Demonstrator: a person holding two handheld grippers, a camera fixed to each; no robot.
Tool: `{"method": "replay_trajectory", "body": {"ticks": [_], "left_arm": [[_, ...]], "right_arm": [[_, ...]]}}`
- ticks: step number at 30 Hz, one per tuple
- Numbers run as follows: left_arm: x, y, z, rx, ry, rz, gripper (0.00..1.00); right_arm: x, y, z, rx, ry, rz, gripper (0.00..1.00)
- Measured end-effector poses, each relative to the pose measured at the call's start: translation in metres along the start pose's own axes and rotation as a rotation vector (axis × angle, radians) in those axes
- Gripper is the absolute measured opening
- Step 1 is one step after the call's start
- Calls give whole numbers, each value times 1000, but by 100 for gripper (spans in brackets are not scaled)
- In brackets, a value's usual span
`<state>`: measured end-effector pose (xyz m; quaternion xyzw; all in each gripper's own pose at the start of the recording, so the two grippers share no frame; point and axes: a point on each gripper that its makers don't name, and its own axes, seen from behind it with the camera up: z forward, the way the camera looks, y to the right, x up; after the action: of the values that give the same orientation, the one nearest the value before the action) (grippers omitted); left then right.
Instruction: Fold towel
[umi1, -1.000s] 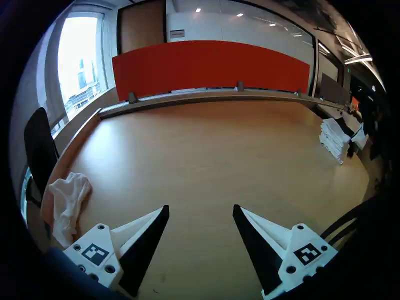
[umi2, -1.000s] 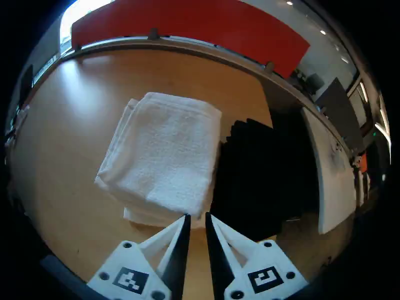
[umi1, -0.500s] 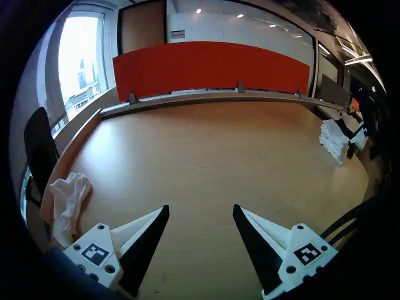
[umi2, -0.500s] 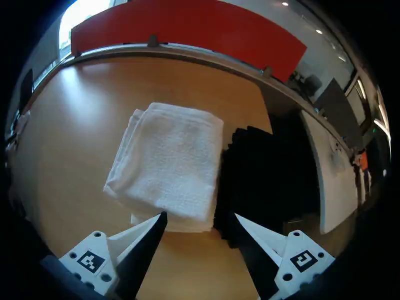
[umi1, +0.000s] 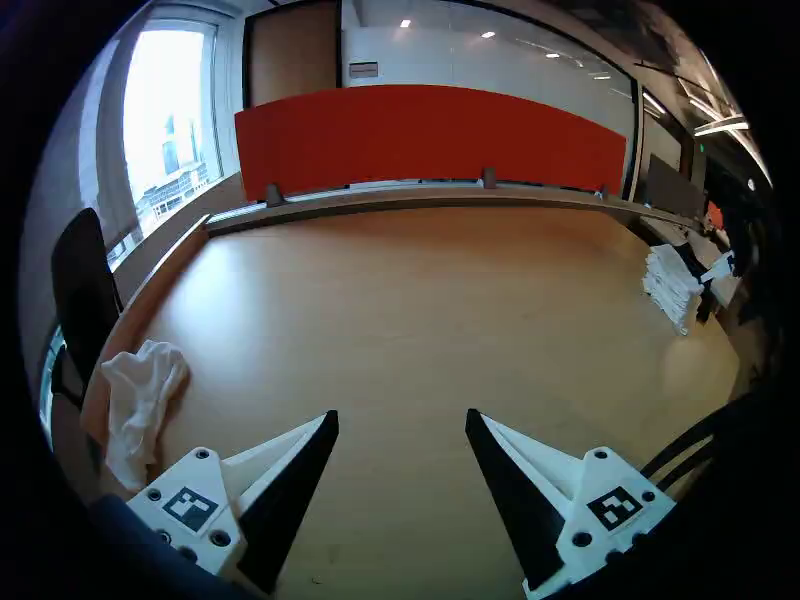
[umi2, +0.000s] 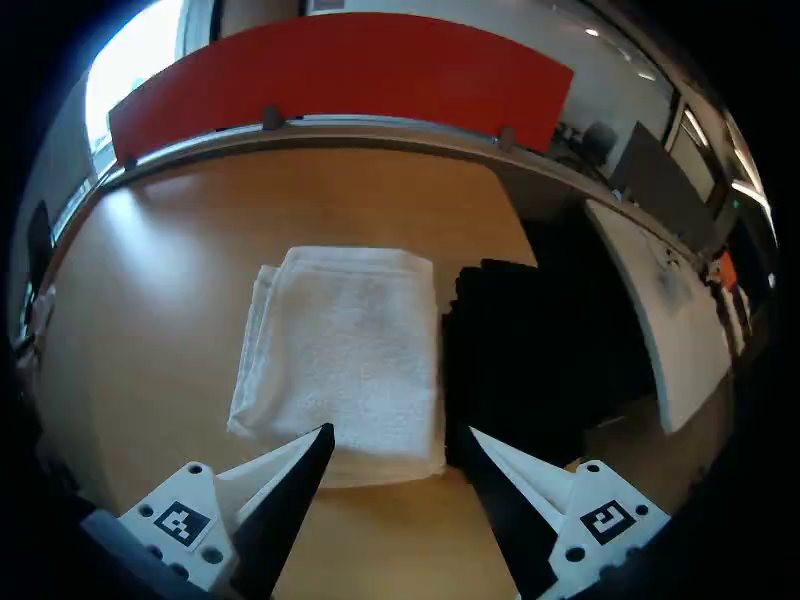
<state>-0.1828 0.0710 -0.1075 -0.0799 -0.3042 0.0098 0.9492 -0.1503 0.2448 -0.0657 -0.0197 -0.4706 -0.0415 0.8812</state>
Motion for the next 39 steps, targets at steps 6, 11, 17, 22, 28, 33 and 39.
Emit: {"method": "replay_trajectory", "body": {"ticks": [6,11,17,22,28,33,39], "left_arm": [[-2,-4,0,20,-1,-22,94],[-3,-7,-1,30,0,-35,94],[-4,-9,-2,46,-1,-48,94],[-5,-10,-2,47,-3,-65,94],[-4,-11,-1,50,-4,-65,94],[-3,-11,0,48,-4,-65,94],[-1,-11,0,50,-2,-69,94]], "right_arm": [[8,-4,-1,-7,14,130,94],[12,-5,-2,-8,30,211,94],[17,-4,-3,-24,50,243,94],[28,-2,-10,-63,117,212,94],[47,-8,-21,-76,219,185,94],[65,-12,-32,-86,310,190,94],[83,-15,-43,-90,411,218,94]]}}
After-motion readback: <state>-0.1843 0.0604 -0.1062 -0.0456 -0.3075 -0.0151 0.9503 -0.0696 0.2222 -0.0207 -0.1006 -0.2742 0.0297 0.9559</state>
